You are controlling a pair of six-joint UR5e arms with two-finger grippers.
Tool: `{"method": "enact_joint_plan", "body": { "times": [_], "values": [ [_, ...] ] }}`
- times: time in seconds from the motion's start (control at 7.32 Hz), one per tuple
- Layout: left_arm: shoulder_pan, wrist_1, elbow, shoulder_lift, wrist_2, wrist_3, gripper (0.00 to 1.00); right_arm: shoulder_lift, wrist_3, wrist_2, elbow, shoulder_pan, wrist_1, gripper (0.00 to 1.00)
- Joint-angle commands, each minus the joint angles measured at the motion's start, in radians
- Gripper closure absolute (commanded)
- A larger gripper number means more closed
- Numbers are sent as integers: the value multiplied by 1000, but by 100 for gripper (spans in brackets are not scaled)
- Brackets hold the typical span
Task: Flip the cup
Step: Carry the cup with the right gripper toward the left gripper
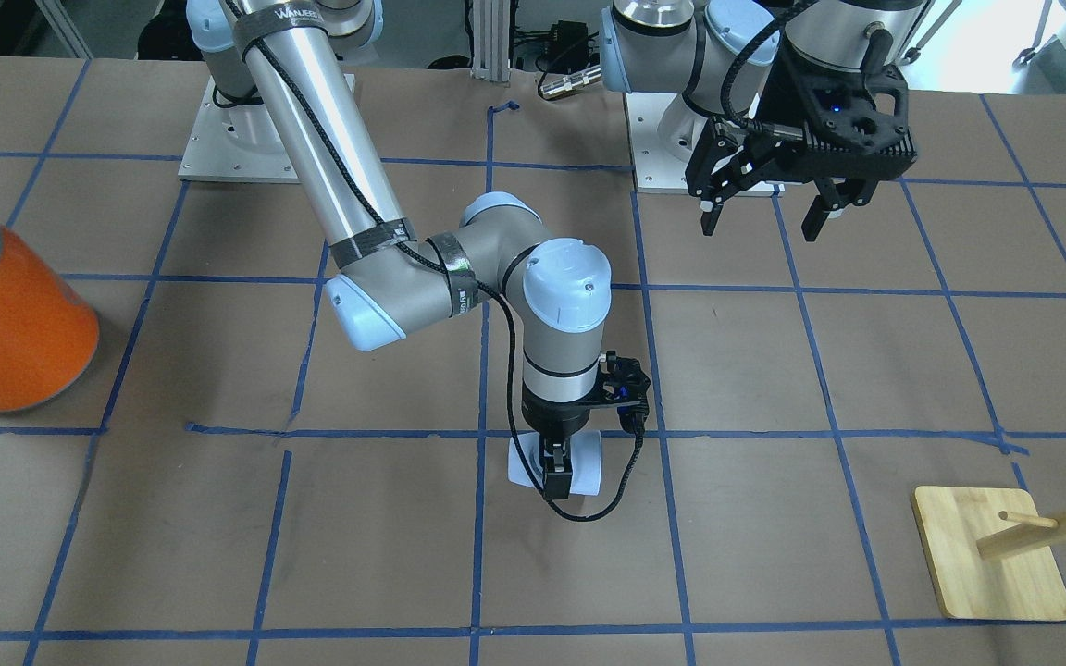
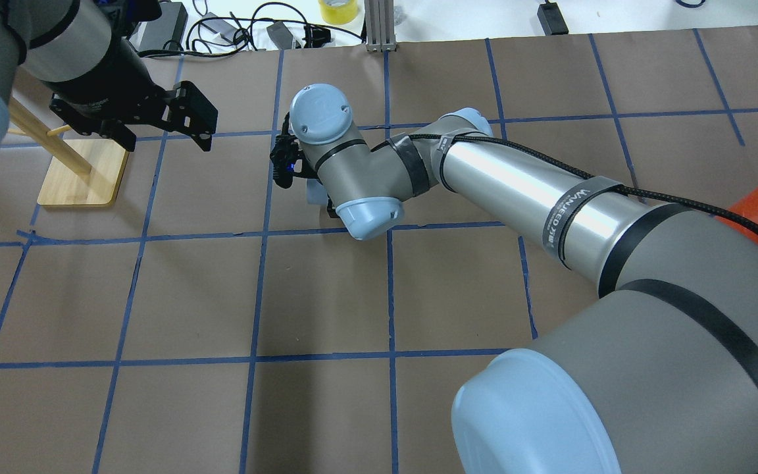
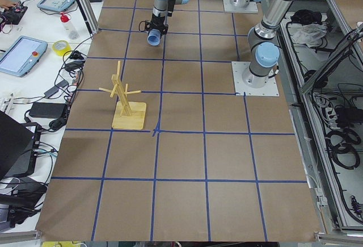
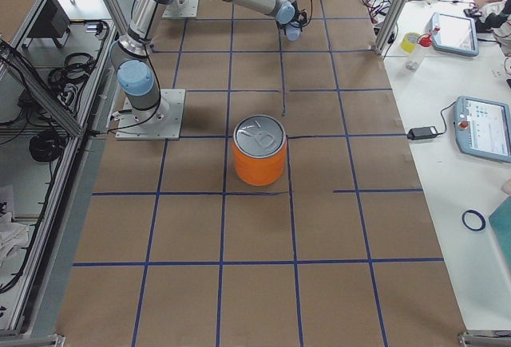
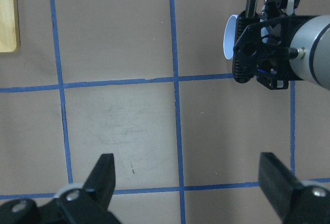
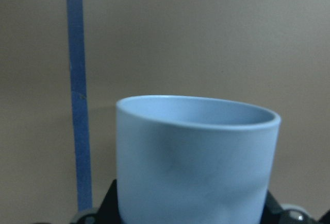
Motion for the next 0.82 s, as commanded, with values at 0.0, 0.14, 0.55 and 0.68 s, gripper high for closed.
{"method": "enact_joint_plan", "body": {
  "times": [0.0, 0.14, 0.55, 0.68],
  "values": [
    [0, -5, 1, 0, -1, 0, 0, 5, -20, -4, 2, 2, -2, 93],
    [0, -8, 3, 0, -1, 0, 0, 7, -23, 4, 2, 2, 0, 74],
    [2, -8, 3, 0, -9, 0, 0, 10, -21, 10, 2, 2, 0, 59],
    [2, -8, 3, 0, -9, 0, 0, 7, -20, 13, 2, 2, 0, 40]
  ]
}}
